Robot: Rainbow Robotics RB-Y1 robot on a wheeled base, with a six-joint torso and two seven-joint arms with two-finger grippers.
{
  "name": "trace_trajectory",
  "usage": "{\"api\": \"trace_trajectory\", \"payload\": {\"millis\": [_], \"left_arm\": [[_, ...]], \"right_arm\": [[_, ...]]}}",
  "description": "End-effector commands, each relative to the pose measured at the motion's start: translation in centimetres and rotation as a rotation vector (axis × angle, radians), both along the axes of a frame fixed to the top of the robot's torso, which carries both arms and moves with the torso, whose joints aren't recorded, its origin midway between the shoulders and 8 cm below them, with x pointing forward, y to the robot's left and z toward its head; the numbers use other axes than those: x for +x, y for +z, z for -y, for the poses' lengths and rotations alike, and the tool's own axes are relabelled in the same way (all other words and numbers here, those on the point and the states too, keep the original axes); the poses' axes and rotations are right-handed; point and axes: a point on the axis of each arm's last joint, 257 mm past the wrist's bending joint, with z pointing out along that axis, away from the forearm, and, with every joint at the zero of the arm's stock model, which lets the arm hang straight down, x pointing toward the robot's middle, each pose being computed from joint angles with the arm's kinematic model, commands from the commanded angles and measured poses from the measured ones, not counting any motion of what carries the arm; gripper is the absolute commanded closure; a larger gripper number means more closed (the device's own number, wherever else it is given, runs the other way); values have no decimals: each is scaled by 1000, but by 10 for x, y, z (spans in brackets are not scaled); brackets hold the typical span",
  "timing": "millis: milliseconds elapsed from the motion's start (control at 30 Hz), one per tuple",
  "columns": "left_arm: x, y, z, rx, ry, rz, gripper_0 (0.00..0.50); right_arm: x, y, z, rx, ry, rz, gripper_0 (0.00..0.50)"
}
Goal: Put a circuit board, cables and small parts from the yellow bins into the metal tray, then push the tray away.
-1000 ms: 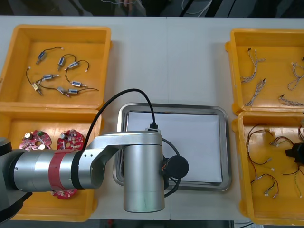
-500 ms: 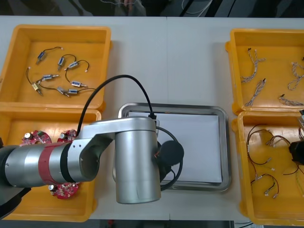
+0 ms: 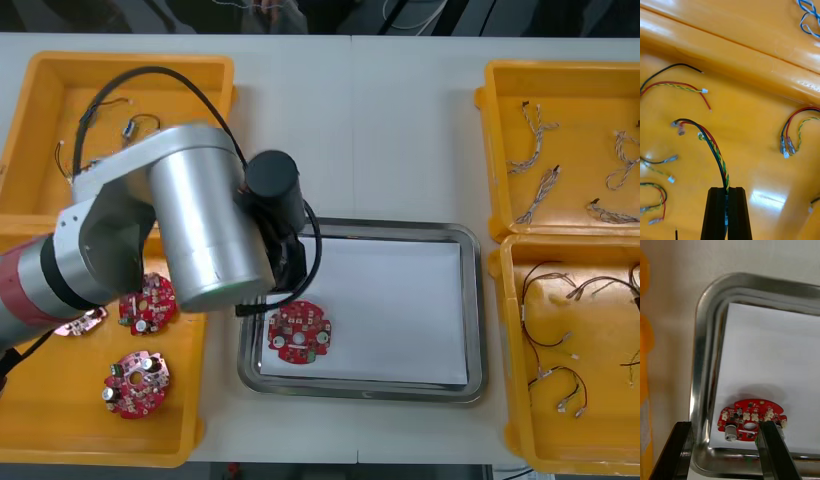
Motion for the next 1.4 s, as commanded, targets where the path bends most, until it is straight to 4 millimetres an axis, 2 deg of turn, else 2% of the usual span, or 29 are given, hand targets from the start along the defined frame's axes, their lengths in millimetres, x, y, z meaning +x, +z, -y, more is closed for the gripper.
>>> {"api": "trace_trajectory", "payload": {"millis": [33,167,333,467,733,967,1000,1033,1167,1400], "left_arm": [[12,37,-35,50,-50,21,0],[16,54,-60,60,-7,13,0],[23,76,-83,36,27,26,0],[32,100,-107,12,81,54,0],[53,130,-158,-14,216,87,0],[71,138,-200,-28,286,61,0],[71,138,-200,-28,286,61,0],[75,139,-210,-27,290,52,0],[82,137,-234,-18,317,32,0],[88,129,-276,54,325,-2,0]], "right_arm": [[-11,32,-1,-43,27,15,500],[-21,46,-11,-61,52,8,500],[-32,62,-23,-89,83,13,500],[-38,76,-44,-96,151,25,500],[-47,91,-84,-171,310,27,500],[-50,95,-131,-222,474,25,500],[-50,95,-131,-222,474,25,500],[-50,95,-142,-223,510,28,500],[-48,97,-169,-232,603,31,500],[-48,95,-201,-290,739,13,500]]}}
